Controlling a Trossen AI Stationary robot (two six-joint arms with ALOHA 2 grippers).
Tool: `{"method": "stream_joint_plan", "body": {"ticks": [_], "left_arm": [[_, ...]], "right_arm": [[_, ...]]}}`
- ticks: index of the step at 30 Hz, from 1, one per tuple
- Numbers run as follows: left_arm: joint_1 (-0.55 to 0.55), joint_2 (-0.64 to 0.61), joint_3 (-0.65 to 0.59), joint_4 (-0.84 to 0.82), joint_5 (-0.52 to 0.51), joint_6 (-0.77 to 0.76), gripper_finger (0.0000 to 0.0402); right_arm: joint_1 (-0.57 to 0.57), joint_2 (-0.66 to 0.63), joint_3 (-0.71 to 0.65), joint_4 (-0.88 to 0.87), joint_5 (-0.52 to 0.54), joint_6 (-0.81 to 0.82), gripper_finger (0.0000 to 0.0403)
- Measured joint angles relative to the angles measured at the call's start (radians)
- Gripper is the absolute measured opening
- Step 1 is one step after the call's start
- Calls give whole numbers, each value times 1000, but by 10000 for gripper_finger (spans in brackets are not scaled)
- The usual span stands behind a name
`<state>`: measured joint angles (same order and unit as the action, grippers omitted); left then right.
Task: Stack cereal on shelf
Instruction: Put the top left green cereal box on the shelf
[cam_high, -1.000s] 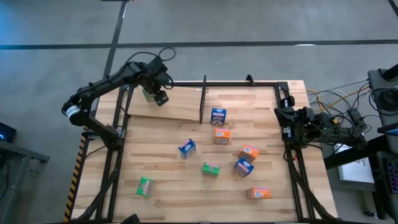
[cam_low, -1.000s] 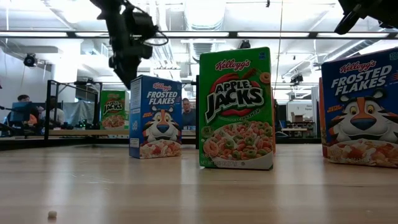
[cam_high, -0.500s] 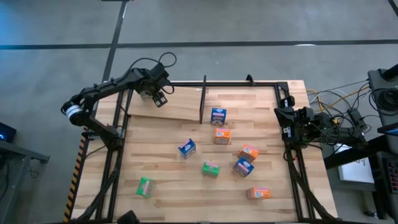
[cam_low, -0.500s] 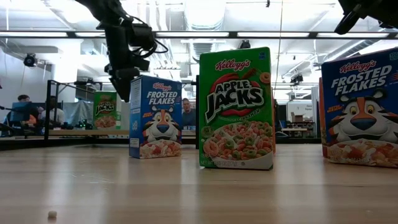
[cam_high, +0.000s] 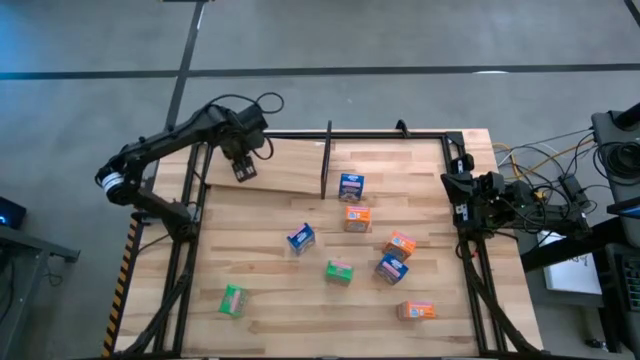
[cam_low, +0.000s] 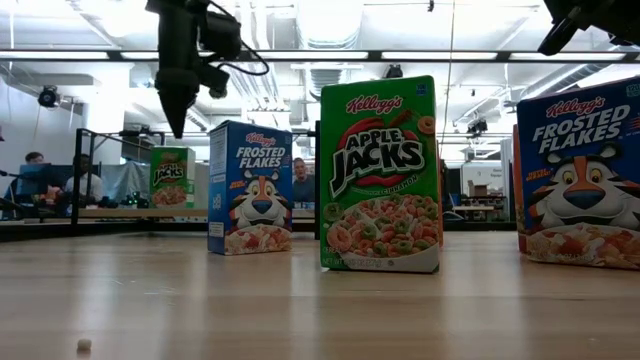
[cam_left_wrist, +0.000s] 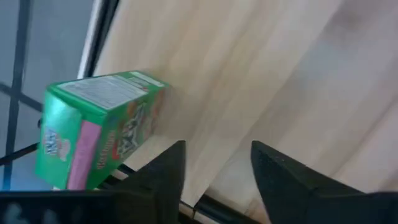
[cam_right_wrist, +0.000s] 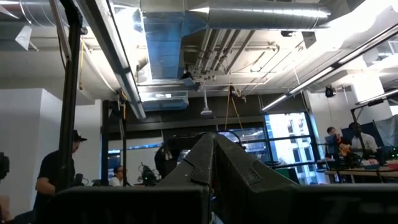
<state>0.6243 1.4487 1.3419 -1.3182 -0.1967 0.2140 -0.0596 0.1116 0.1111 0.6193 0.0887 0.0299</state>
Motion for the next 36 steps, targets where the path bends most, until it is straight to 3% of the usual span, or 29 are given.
{"method": "stream_joint_plan", "body": {"ticks": [7,10,16,20,24,36], "left_arm": [[33,2,-93,152,-4,-32,13],[44,3,-133,201,-36,-19,15],[52,9,-188,212,-191,-9,2],[60,9,-200,226,-219,-9,1],[71,9,-199,237,-315,2,0],[136,9,-199,248,-326,36,0]], "right_arm": [[0,0,0,3,0,0,9],[0,0,0,3,0,3,9],[0,0,0,3,0,-1,9],[0,0,0,3,0,-2,9],[0,0,0,3,-1,-3,9],[0,0,0,4,0,-4,9]]}}
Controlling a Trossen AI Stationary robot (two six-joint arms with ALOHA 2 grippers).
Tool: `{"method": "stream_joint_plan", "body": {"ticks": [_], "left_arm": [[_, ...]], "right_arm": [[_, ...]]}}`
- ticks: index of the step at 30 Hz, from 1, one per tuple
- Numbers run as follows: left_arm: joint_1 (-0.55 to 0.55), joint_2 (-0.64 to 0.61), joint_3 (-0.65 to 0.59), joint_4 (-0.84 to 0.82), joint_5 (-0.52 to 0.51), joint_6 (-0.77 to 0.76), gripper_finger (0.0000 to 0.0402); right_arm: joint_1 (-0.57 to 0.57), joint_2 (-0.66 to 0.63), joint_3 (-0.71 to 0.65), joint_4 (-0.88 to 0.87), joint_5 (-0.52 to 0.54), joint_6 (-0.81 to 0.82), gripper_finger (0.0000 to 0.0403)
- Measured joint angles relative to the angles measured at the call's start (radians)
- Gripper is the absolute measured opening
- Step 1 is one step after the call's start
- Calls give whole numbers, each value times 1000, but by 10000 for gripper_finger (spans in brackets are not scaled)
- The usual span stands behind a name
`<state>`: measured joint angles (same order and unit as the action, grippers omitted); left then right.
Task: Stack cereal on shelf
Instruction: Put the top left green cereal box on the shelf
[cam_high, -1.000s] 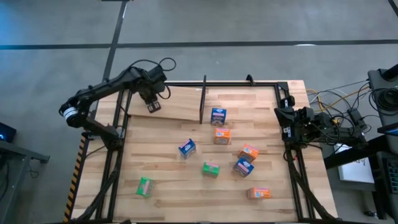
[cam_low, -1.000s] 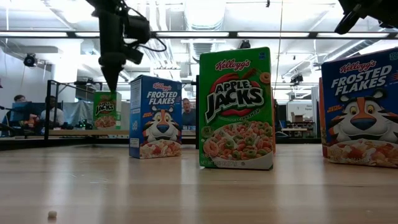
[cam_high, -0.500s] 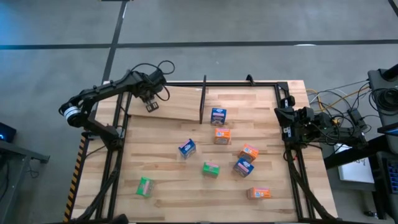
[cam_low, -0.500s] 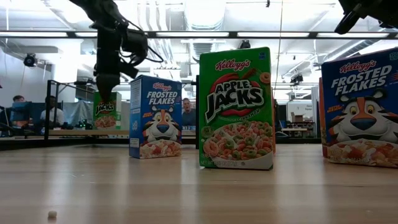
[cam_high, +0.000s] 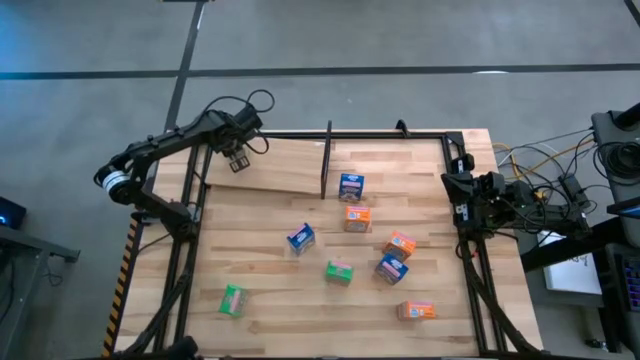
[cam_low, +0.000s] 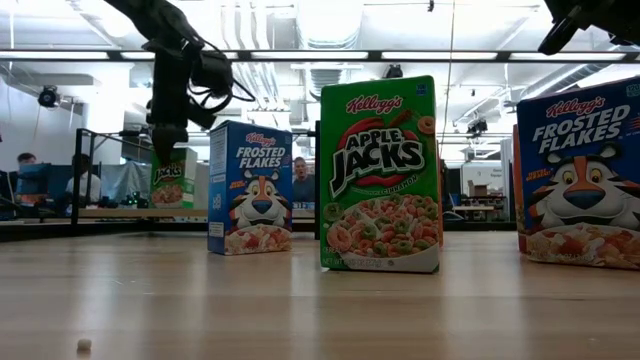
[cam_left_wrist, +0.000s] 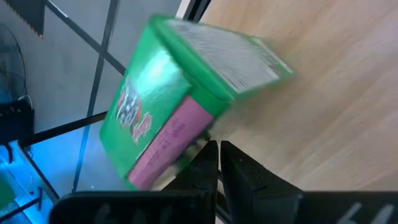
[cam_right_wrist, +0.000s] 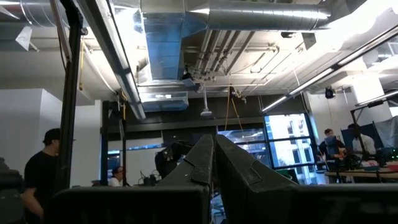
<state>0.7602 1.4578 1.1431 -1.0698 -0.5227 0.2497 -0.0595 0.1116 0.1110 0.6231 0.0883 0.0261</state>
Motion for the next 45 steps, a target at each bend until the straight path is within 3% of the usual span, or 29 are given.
{"method": "stream_joint_plan", "body": {"ticks": [7,19,23,29,36,45], "left_arm": [[14,0,0,-1,6,2,0],[-49,-22,2,-23,229,-120,0],[-77,-22,-1,75,305,-125,0],[-83,-6,-4,261,279,-92,0],[-74,6,-5,228,44,-26,0],[-31,6,-5,235,33,3,0]], "right_arm": [[0,0,0,3,0,0,9],[0,0,0,3,0,0,9],[0,1,11,-14,0,0,9],[0,1,14,-23,0,0,9],[0,1,14,-25,-1,0,9],[0,1,14,-25,-1,0,9]]}}
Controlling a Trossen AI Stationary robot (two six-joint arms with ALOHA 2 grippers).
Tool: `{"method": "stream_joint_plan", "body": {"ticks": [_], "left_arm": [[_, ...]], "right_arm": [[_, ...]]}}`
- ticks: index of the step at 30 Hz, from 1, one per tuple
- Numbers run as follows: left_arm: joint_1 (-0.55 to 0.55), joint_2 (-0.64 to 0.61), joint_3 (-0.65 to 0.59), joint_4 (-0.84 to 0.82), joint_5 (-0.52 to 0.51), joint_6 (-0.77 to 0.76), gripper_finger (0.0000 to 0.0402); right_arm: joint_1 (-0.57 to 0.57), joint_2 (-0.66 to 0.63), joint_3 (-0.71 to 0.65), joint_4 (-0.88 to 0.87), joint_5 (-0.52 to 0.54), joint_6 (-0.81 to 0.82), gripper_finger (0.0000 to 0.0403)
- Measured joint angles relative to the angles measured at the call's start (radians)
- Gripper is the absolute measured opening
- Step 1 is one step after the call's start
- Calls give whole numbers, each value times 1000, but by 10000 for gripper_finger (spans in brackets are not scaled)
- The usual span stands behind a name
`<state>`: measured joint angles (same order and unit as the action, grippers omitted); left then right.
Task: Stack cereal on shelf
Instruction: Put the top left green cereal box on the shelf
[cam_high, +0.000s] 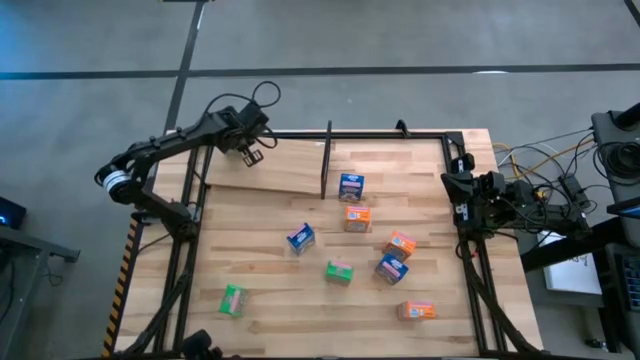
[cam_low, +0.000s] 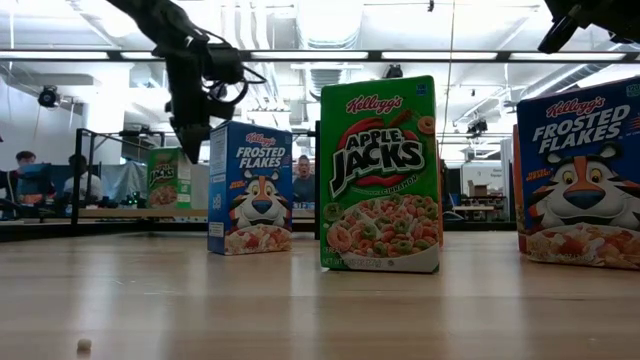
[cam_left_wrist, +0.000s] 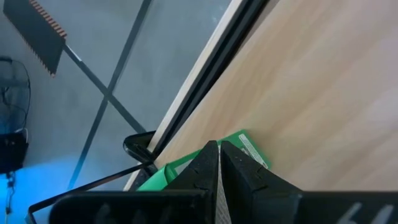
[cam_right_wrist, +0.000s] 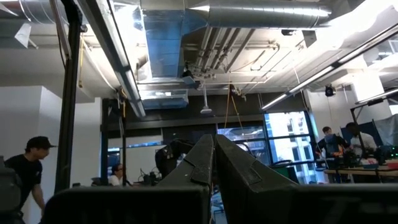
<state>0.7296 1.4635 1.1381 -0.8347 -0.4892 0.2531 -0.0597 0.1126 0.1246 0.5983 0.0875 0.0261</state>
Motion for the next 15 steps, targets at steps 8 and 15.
{"method": "stream_joint_plan", "body": {"ticks": [8,15], "left_arm": [[12,-11,2,0,68,-12,0],[-44,-40,64,-194,197,-45,0]], "right_arm": [[0,0,0,0,0,0,9],[0,0,1,0,0,0,9]]}}
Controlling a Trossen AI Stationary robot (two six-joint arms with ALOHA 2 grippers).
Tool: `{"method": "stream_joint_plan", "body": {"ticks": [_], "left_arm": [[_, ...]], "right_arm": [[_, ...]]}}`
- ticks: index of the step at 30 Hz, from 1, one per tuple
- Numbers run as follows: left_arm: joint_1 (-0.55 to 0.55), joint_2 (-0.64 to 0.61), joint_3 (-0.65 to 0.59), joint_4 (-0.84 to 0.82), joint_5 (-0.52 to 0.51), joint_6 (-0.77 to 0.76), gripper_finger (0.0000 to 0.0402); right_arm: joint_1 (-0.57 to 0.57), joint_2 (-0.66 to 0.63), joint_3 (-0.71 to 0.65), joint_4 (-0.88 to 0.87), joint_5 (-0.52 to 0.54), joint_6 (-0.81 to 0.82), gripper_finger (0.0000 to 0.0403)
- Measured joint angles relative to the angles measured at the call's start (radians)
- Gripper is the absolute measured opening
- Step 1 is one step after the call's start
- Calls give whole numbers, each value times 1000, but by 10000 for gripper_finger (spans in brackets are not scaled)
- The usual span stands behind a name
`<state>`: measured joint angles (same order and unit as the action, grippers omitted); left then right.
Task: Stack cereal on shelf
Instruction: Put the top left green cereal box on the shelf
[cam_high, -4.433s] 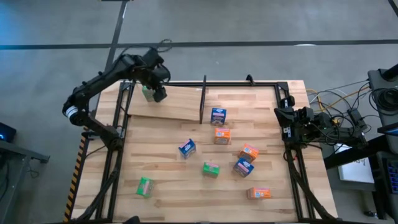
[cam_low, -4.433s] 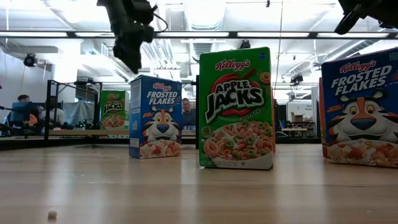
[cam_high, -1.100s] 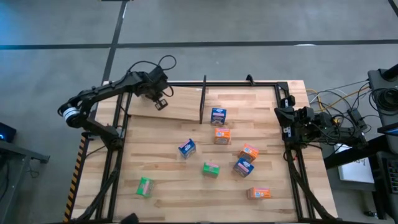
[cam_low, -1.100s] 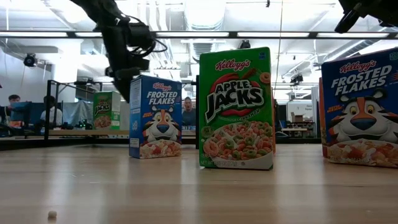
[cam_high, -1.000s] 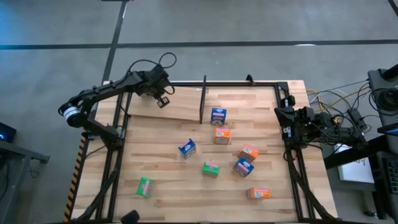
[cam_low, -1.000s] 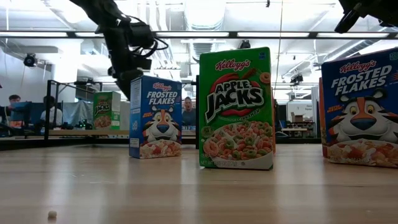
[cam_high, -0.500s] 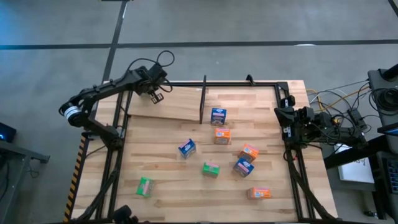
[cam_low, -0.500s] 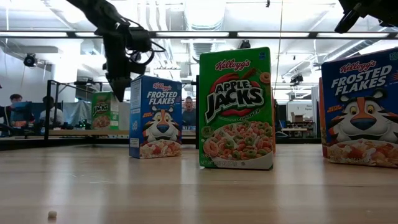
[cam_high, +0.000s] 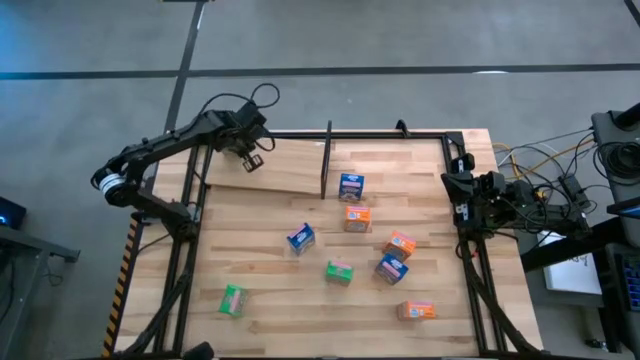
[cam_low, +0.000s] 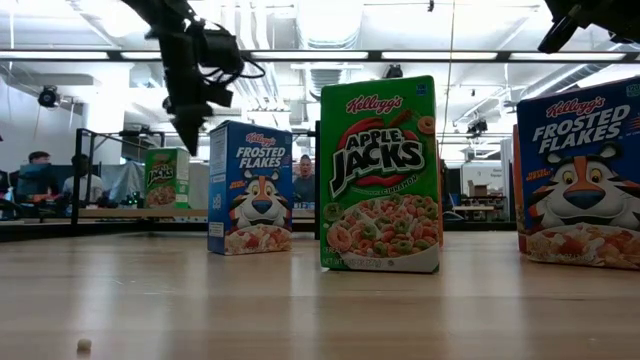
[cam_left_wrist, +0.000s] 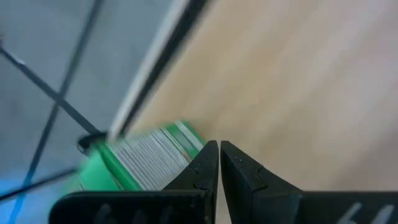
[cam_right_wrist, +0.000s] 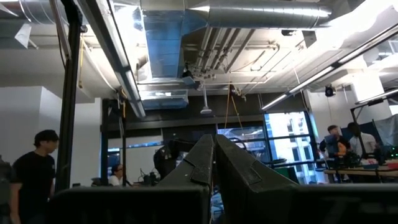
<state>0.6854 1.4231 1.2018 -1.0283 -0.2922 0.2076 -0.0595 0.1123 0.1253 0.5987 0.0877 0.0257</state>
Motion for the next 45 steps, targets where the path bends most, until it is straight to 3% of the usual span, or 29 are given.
{"method": "stream_joint_plan", "body": {"ticks": [4,7,13,16,34,45], "left_arm": [[-20,-3,15,-145,48,32,0],[-15,-2,-9,-157,42,58,0],[4,21,-68,-135,-189,70,0],[13,28,-85,-100,-240,70,0],[29,32,-153,65,-240,90,0],[95,32,-155,110,-247,126,0]], "right_arm": [[0,0,0,0,0,0,9],[0,0,0,1,0,0,9],[0,-1,0,1,0,0,9],[0,-1,0,1,0,0,9],[0,-1,0,4,0,0,9],[0,-1,0,5,0,0,9]]}}
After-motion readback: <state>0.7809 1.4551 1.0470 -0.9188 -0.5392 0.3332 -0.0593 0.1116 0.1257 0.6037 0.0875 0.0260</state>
